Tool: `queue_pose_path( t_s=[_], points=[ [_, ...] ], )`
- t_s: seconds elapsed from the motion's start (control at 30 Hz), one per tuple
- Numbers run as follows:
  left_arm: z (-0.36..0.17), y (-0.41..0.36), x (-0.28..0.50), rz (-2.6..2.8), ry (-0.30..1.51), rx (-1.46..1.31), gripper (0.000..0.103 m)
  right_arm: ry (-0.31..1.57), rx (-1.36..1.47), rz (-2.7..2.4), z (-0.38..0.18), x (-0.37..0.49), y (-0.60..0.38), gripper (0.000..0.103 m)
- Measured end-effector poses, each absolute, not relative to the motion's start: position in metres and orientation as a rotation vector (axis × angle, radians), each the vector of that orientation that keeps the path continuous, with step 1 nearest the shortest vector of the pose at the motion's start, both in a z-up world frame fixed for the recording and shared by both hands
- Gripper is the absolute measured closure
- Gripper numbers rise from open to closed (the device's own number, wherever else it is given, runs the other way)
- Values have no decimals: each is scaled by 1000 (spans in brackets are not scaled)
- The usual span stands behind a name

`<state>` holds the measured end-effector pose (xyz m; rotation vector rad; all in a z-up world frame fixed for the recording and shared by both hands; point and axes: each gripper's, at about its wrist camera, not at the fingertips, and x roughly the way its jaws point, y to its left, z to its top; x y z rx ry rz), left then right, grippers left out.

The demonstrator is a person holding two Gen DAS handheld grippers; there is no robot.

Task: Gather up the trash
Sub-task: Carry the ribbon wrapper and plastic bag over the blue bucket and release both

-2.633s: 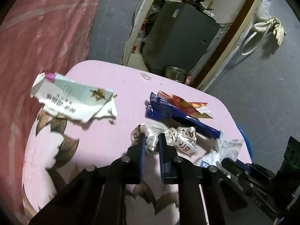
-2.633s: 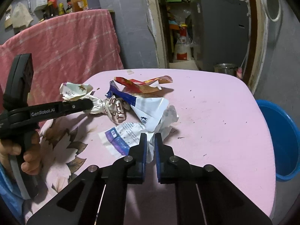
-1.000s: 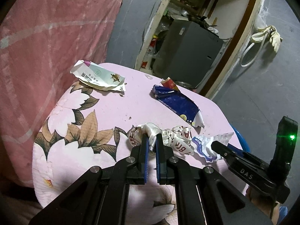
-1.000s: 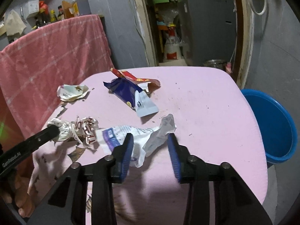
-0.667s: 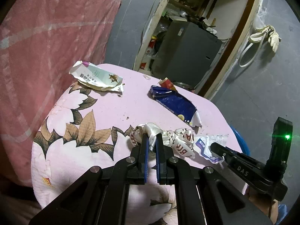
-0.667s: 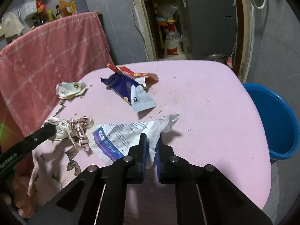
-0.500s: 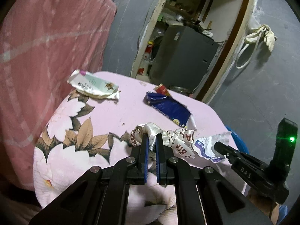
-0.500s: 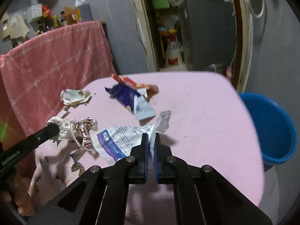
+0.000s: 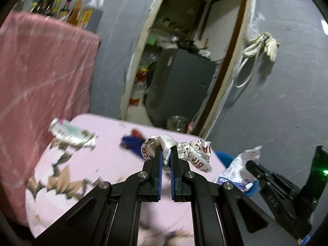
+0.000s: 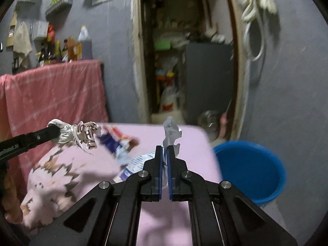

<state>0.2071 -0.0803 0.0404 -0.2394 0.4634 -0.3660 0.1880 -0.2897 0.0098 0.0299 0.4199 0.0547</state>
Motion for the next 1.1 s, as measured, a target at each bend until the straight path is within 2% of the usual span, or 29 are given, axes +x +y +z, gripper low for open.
queue_pose_path(
  t_s=[0.27, 0.5, 0.7, 1.1],
  points=[
    [60, -143, 225, -453, 361, -243, 99, 200, -47, -70, 54, 167, -334, 101],
    [64, -216, 246, -510, 314, -196, 99, 96, -51, -174, 61, 168, -385, 101],
    [51, -272, 274, -561, 367, -163, 99, 119, -4, -246, 41, 186, -432, 101],
    [-11, -353, 322, -578, 618, -42, 98, 281, 84, -295, -21, 207, -488, 101]
  ],
)
